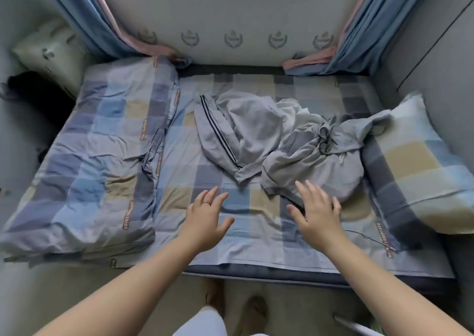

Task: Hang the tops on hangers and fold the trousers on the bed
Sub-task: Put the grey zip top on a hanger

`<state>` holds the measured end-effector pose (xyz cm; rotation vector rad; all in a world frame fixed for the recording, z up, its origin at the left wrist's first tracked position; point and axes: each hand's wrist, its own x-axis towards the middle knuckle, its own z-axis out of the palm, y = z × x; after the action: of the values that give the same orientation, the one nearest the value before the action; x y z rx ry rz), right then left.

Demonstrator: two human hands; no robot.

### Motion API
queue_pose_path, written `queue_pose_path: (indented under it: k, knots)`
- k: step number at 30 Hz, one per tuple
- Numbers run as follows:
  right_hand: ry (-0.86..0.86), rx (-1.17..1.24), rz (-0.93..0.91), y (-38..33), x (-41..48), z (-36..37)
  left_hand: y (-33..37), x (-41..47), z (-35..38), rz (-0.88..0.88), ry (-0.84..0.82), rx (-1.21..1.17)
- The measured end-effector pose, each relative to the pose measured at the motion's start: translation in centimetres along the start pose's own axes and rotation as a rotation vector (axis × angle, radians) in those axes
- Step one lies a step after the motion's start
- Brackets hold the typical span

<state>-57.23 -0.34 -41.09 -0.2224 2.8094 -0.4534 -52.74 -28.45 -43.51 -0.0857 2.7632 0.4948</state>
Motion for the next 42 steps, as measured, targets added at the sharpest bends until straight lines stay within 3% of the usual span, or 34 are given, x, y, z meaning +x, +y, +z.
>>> queue_pose_path:
  k: [12,14,17,19,26,32,36,39,42]
  knots:
    - [-0.188,-0.143,0.065,-3.2,16.2,11.9,-10.8,15.6,7.2,-0.163,-0.173,-0.197]
    - [-0.212,-0.149,0.081,-2.6,19.9,15.0,-12.1,18.8,9.9,-0.255,-0.212,-0.343]
    - [-0.255,-0.176,0.073,-1.3,25.7,20.4,-13.4,24.0,14.7,-0.574,-0.317,-0.826]
    - [-0.274,-0.192,0.038,-0.5,29.5,24.1,-14.2,27.4,17.6,-0.709,-0.367,-1.008]
    - [-0.22,-0.233,-0.048,1.6,42.4,34.7,-17.6,42.1,25.8,-0.693,-0.186,-1.004]
    - [-0.239,-0.348,-0.069,2.3,47.5,41.4,-18.3,52.3,29.1,-0.725,-0.014,-1.2]
    - [-0.082,-0.268,-0.159,2.0,48.5,43.0,-19.0,54.7,30.5,-0.723,0.144,-1.119]
    - [-0.13,-0.175,-0.158,1.5,48.7,42.4,-19.1,53.6,30.4,-0.754,0.213,-1.076]
    - [-0.188,-0.067,-0.1,1.5,46.7,40.9,-19.2,50.1,29.9,-0.757,0.161,-0.996]
